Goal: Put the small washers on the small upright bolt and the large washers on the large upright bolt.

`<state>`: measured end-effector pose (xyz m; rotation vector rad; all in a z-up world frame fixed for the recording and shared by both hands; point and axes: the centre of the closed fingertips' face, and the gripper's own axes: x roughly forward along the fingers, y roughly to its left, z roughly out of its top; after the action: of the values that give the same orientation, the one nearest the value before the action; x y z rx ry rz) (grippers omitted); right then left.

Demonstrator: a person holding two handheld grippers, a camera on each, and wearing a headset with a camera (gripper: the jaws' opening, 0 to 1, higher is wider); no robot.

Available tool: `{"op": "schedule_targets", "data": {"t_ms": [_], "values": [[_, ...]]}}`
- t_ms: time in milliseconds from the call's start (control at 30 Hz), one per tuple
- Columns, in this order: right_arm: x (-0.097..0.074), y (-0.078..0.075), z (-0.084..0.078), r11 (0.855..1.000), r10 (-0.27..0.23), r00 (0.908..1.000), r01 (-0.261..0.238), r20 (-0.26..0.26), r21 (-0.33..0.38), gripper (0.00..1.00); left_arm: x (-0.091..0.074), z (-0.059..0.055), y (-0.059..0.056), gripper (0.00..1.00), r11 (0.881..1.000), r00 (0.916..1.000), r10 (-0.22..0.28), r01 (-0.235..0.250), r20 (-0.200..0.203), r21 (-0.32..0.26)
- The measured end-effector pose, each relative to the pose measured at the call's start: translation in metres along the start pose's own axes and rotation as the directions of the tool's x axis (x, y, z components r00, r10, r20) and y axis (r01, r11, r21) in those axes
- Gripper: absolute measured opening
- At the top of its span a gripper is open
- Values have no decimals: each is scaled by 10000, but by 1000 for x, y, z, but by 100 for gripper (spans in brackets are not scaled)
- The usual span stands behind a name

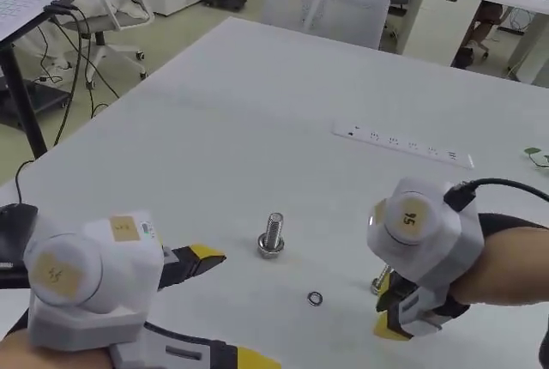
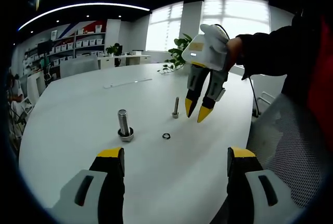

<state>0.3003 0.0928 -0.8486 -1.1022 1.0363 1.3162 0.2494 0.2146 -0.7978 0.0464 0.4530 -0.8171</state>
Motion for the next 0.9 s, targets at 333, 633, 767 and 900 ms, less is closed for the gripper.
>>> {"op": "schedule_targets", "data": {"t_ms": [333, 633, 767, 900], "values": [[5, -2, 25, 9985, 25, 9999, -19, 118, -540, 18, -2, 0, -2, 81, 10000, 10000, 34, -34, 3, 34], [13, -10, 40, 9958, -65, 10000, 66, 20, -912, 18, -2, 1, -2, 81, 9999, 9999, 102, -102, 13, 20], [15, -14, 46, 9947, -76, 10000, 75, -7, -1021, 18, -2, 1, -1, 81, 9999, 9999, 125, -125, 13, 12], [19, -17, 53, 9941, -58, 10000, 63, 48, -1084, 18, -2, 1, 0, 81, 9999, 9999, 147, -147, 12, -1]]}}
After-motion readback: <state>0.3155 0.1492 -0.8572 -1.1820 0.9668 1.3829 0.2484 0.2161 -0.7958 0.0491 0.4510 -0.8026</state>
